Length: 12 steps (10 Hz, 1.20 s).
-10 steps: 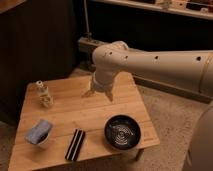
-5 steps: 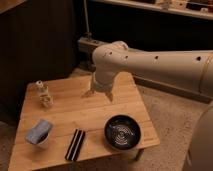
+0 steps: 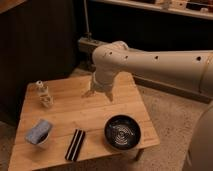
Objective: Knock the bottle over
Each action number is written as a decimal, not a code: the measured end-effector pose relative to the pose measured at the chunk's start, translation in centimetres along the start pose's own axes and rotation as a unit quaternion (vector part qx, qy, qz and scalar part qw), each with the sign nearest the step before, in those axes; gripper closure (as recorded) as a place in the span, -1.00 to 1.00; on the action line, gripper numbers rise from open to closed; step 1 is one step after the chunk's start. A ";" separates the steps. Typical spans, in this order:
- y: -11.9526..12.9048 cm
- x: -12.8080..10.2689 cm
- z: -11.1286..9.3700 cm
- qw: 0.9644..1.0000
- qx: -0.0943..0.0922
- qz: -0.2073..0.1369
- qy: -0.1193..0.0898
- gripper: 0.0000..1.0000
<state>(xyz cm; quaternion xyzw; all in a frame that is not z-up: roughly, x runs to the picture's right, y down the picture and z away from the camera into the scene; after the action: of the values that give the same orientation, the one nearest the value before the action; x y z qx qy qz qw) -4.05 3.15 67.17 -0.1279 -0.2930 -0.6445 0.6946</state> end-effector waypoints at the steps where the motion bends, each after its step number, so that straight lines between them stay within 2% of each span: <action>1: 0.0 0.0 0.0 1.000 0.000 0.000 0.000 -0.60; 10: 0.0 0.0 0.0 1.000 0.000 0.000 0.000 -0.60; 12: 0.0 0.8 -0.3 1.000 0.010 0.000 0.012 -0.60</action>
<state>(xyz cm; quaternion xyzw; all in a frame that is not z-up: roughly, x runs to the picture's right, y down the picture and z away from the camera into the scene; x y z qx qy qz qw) -4.00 2.33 67.39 -0.1129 -0.2907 -0.6434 0.6991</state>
